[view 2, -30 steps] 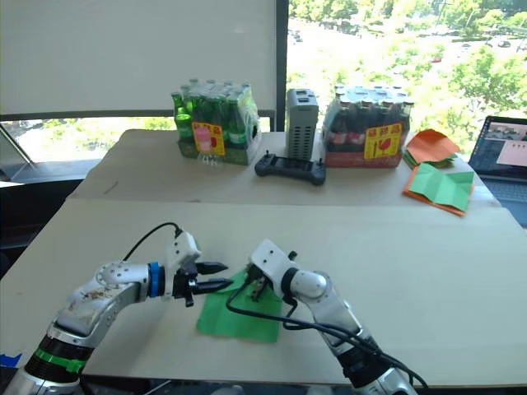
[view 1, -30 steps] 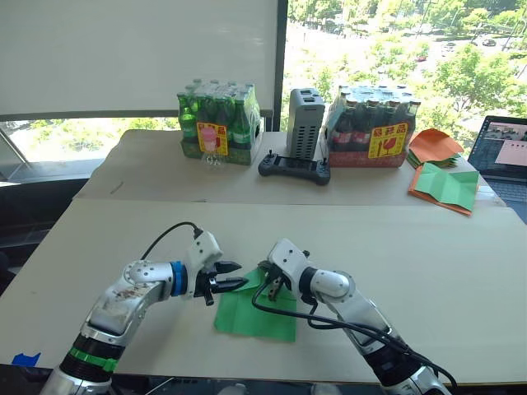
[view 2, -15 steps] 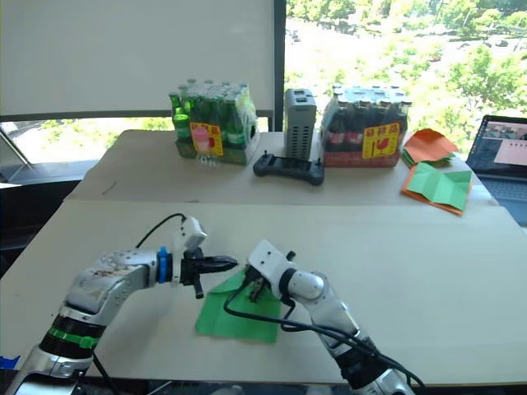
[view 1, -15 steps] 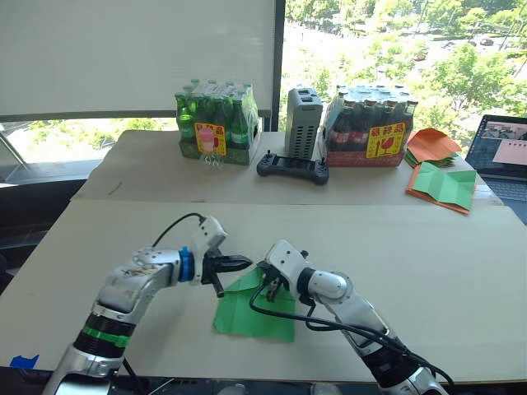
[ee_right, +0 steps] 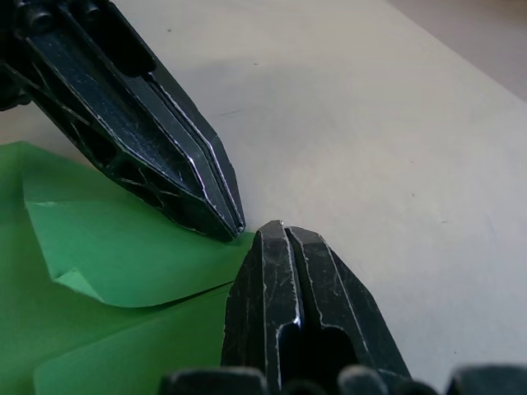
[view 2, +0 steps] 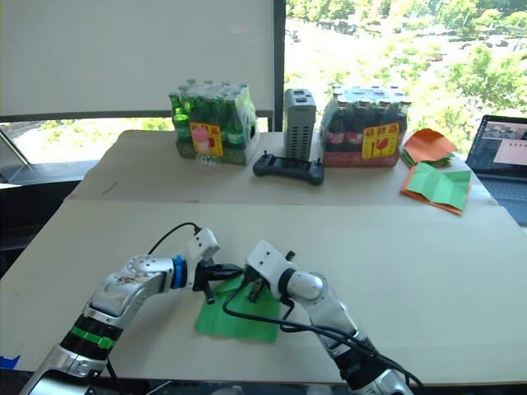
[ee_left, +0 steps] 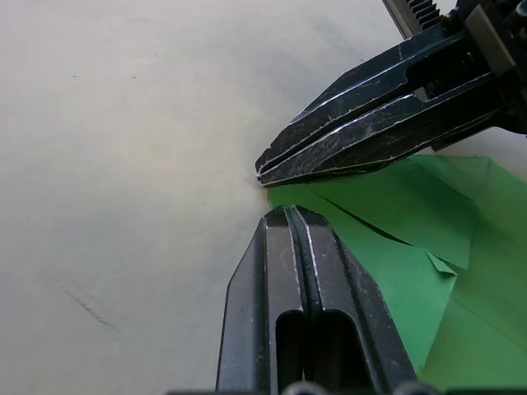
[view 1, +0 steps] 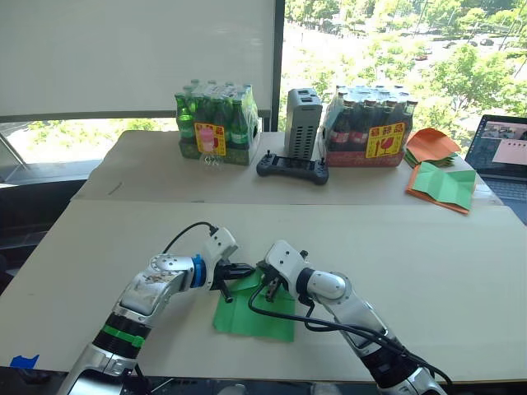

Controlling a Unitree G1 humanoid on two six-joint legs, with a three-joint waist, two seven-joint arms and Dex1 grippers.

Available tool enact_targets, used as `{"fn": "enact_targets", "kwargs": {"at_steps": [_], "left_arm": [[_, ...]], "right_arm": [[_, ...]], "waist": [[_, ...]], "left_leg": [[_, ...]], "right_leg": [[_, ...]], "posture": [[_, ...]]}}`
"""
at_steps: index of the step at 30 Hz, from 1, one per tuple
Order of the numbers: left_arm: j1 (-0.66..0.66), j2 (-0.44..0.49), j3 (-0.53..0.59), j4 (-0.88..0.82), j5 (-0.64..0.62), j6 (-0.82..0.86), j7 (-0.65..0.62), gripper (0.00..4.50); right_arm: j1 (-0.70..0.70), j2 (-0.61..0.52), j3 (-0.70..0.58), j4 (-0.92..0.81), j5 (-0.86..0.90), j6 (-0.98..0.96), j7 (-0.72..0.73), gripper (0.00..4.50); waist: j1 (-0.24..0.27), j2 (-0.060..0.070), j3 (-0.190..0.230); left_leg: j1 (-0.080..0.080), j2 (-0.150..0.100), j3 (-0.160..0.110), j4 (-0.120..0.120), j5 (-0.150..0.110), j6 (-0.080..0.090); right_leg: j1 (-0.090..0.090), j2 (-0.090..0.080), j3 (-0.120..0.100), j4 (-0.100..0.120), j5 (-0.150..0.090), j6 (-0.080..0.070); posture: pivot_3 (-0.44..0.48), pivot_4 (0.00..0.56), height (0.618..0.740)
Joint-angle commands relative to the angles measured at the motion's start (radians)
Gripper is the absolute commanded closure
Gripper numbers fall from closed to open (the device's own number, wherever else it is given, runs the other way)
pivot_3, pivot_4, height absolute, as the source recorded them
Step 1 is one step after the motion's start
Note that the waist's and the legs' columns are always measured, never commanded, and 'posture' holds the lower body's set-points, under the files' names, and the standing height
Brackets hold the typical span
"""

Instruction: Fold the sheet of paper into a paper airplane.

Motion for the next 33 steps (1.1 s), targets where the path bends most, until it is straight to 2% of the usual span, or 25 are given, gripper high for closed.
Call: {"fn": "enact_targets", "kwargs": {"at_steps": [1,6,15,33], "left_arm": [[-0.006,-0.008,-0.028,0.026,0.04,-0.017,0.009,4.44],[0.03,0.015,-0.051,-0.012,0.056,-0.016,-0.013,4.44],[0.107,0.11,-0.079,-0.055,0.104,-0.054,-0.035,4.44],[0.304,0.22,0.031,-0.206,0.066,-0.011,-0.023,4.44]], "right_arm": [[0.008,0.002,0.009,0.001,-0.007,0.011,0.004,4.5],[0.006,0.004,0.009,-0.006,-0.008,0.017,0.004,4.5],[0.0,0.007,0.007,-0.001,-0.007,0.019,0.002,4.5],[-0.008,0.014,0.008,0.011,-0.007,0.011,0.008,4.5]], "waist": [[0.0,0.0,0.0],[-0.001,0.0,0.0],[-0.001,0.0,0.0],[-0.006,0.001,-0.001]], "left_leg": [[0.0,0.0,0.0,0.0,0.0,0.0],[0.0,0.0,0.0,0.0,0.0,0.0],[0.002,0.0,0.0,-0.001,0.0,0.0],[0.005,0.0,0.001,-0.003,0.0,0.0]], "right_leg": [[0.0,0.0,0.0,0.0,0.0,0.0],[0.0,0.0,0.0,0.0,0.0,0.0],[0.001,0.0,0.0,0.0,0.0,0.0],[0.001,0.001,0.002,0.001,0.0,0.0]], "posture": [[0.0,0.15,0.675],[0.0,0.15,0.675],[0.0,0.15,0.675],[0.0,0.15,0.675]]}}
